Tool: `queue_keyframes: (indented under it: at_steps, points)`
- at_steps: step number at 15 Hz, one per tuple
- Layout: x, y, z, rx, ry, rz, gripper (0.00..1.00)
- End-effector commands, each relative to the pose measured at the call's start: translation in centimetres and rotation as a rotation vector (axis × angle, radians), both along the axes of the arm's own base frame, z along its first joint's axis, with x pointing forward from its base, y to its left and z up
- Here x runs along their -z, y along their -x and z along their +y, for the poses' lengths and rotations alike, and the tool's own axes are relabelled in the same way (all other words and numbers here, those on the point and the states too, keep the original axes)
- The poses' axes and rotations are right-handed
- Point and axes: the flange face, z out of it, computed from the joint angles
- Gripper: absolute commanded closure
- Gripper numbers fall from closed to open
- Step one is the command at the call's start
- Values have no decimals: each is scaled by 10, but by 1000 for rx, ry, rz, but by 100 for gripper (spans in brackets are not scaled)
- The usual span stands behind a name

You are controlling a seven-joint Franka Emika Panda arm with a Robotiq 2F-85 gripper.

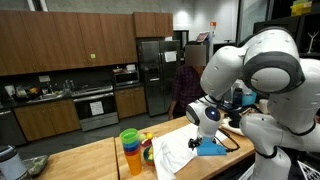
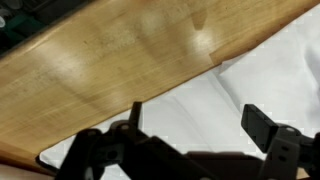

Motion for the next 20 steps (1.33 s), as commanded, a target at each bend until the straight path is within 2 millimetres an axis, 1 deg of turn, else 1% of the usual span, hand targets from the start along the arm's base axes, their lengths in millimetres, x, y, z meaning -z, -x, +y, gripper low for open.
queue_keyframes:
  at_steps: [1, 2, 4, 6, 7, 9, 12, 15, 16, 17, 18, 20]
  points:
    - [1, 6, 40, -163, 34, -20, 0]
    - [-1, 12, 50, -200, 46, -7, 0]
    - [-4, 23, 78, -291, 55, 18, 0]
    - [-8, 43, 108, -398, 48, 36, 0]
    - [7, 59, 113, -450, 46, 48, 0]
    - [15, 84, 132, -557, 63, 61, 0]
    - [27, 126, 145, -710, 103, 87, 0]
    - [40, 164, 148, -849, 167, 100, 0]
    - [33, 149, 152, -791, 114, 108, 0]
    - [37, 159, 152, -826, 131, 113, 0]
    - [39, 165, 150, -847, 145, 112, 0]
    - [40, 167, 151, -857, 160, 105, 0]
